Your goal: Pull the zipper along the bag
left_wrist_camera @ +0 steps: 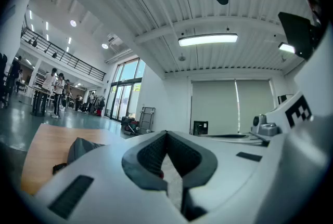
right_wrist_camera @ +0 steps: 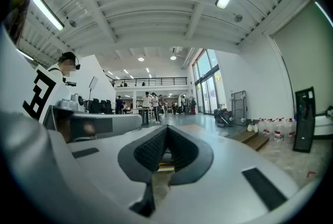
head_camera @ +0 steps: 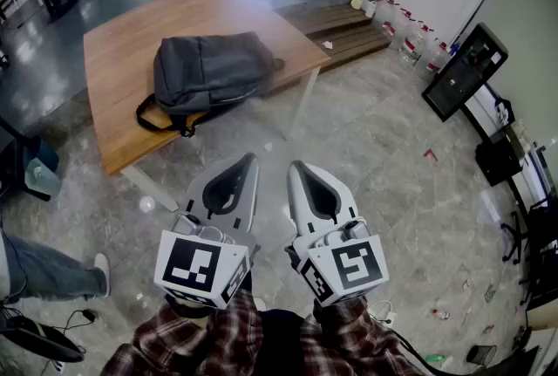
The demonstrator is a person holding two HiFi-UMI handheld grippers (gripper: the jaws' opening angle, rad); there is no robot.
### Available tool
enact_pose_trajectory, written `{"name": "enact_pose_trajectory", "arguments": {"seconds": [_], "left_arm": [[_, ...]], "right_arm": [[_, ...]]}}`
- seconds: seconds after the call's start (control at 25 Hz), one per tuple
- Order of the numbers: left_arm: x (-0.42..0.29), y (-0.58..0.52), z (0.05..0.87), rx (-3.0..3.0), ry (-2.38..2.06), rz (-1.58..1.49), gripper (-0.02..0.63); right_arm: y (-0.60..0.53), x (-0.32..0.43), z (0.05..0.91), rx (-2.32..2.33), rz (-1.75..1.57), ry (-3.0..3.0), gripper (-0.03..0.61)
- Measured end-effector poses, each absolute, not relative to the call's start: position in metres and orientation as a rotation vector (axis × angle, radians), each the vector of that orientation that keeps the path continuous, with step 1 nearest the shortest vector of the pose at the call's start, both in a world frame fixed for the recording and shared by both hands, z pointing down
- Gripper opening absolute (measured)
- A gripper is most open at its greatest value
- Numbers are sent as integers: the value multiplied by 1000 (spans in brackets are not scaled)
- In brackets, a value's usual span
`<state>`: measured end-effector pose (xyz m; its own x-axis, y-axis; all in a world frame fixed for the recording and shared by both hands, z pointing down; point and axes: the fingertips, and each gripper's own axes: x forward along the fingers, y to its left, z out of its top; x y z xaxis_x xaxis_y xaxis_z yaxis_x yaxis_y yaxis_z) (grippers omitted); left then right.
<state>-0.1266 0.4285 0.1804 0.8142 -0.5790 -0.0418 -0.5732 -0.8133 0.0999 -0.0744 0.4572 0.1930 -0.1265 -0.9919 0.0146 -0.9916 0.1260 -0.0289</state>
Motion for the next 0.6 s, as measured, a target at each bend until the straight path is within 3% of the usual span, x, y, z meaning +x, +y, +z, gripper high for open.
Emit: {"name": "enact_pose_trajectory", "arguments": {"seconds": [0.6], "left_arm": [[-95, 204, 188, 2897, -924, -33, 8]], "right_arm": [[242, -28, 212, -2156, -147, 2314, 9]]}}
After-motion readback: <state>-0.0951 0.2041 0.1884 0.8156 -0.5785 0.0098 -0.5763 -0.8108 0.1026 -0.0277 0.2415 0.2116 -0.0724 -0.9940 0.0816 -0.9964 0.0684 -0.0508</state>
